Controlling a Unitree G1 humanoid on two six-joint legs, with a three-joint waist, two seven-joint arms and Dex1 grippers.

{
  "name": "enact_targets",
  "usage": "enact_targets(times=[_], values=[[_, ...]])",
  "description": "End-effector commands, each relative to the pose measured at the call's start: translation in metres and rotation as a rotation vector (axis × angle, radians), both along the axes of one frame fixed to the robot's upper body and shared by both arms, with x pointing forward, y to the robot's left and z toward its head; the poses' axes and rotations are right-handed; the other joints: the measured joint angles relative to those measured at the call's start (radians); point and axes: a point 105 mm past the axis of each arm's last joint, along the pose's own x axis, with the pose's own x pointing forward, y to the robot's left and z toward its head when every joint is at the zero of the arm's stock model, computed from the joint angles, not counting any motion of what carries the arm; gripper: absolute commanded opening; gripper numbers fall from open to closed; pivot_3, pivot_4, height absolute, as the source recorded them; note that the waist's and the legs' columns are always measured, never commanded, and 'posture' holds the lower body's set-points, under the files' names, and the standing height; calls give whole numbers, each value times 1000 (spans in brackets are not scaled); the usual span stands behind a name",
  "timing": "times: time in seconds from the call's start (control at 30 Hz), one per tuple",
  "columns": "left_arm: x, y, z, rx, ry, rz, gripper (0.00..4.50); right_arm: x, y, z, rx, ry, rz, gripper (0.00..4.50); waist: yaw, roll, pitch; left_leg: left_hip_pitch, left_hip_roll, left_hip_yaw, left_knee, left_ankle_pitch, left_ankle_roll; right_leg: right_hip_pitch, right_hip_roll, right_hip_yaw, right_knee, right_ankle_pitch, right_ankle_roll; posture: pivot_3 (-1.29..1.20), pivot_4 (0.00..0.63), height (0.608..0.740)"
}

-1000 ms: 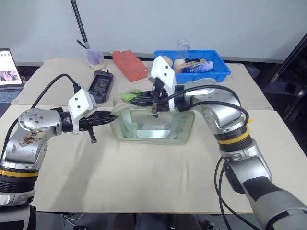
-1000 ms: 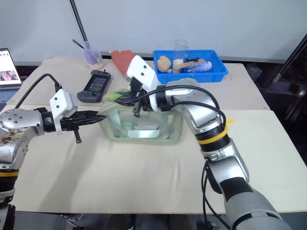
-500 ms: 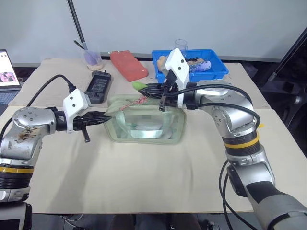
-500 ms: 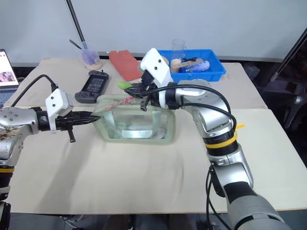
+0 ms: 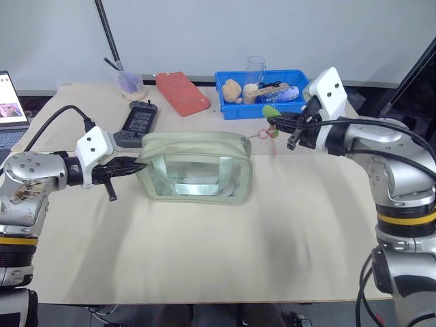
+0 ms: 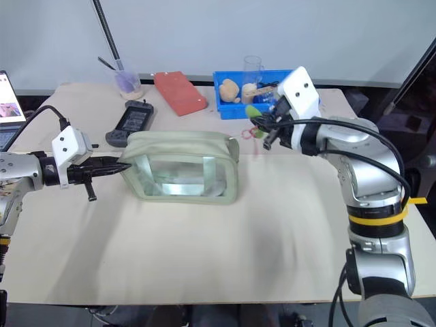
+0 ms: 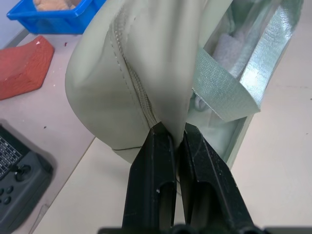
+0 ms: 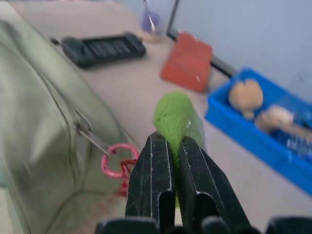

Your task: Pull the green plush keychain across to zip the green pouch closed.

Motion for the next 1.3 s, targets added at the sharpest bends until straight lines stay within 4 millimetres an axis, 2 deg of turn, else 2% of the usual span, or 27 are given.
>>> enact_targets(times=[0.03, 0.1, 0.2, 0.37, 0.43, 0.57, 0.67, 0.7, 0.8, 0.97, 1.03, 1.1, 1.3], values=[[4, 13, 3, 29, -4, 53, 0, 2, -27, -11, 9, -24, -131, 21, 3, 0, 0, 0, 0, 0, 0, 0, 0, 0, 0, 0, 0, 0, 0, 0, 150, 740], [5, 9, 1, 27, 0, 41, 0, 4, -16, -37, 41, 29, -123, 21, 0, 0, 0, 0, 0, 0, 0, 0, 0, 0, 0, 1, 0, 0, 0, 0, 150, 740], [7, 7, 0, 23, 2, 36, 0, 6, -4, -55, 82, 65, -124, 21, -5, 0, 0, 0, 0, 0, 0, 0, 0, 0, 0, 1, 0, 0, 1, 0, 150, 740], [6, 2, -3, 13, 7, 22, 0, 3, 33, -105, 174, 215, -88, 21, -2, 0, 0, 1, 0, -1, 1, 0, 0, 1, 1, 1, 1, 0, 1, 0, 150, 740], [6, 1, -3, 11, 6, 21, 0, -2, 43, -116, 174, 256, -54, 21, -1, 0, 0, 1, 0, -1, 1, 0, 0, 1, 1, 1, 1, 0, 1, 0, 150, 740], [5, -1, -4, 8, 6, 18, 0, -3, 48, -119, 170, 273, -25, 21, 0, 0, 0, 1, 0, -1, 1, 0, 0, 2, 1, 1, 0, 1, 1, 0, 150, 740], [4, -1, -4, 3, 4, 20, 0, 1, 40, -105, 132, 218, -6, 21, 0, 0, 0, 1, 0, -1, 1, 0, 0, 2, 1, 1, 1, 1, 1, 0, 150, 740], [3, 0, -2, -8, 5, 21, 0, 3, 35, -98, 119, 198, 3, 398, 0, 0, 0, 1, 0, -1, 1, 0, 0, 2, 1, 1, 1, 1, 1, 0, 150, 740], [-1, 2, 3, -50, 23, 16, 1120, 1, 22, -74, 93, 166, 69, 1479, 1, 0, 0, 1, 0, 0, 1, 0, 0, 2, 1, 1, 0, 0, 1, 0, 150, 740], [-4, 16, 22, -135, 29, 64, 3437, 0, -13, -32, -2, 93, 117, 3168, 2, 0, 0, 0, 0, -1, 1, 0, 0, 0, 1, 1, 0, 0, 1, 0, 150, 740], [-8, 22, 33, -172, 36, 81, 4461, -6, -20, -13, -13, 84, 164, 3925, 2, 0, 0, 0, 0, -1, 1, 0, 0, 0, 1, 1, -1, 0, 1, 0, 150, 740], [-16, 29, 43, -193, 55, 93, 4500, -16, -21, 9, 5, 66, 227, 4479, -1, 0, 0, 0, 0, -1, 0, 0, 0, 0, 1, 1, -1, 0, 1, 0, 150, 740], [-35, 53, 85, -297, 44, 166, 4500, -62, -1, 48, 14, 74, 430, 4479, -3, 0, 0, 0, 0, -1, -1, 0, 0, -1, 1, 1, -1, -1, 1, 0, 150, 740]])
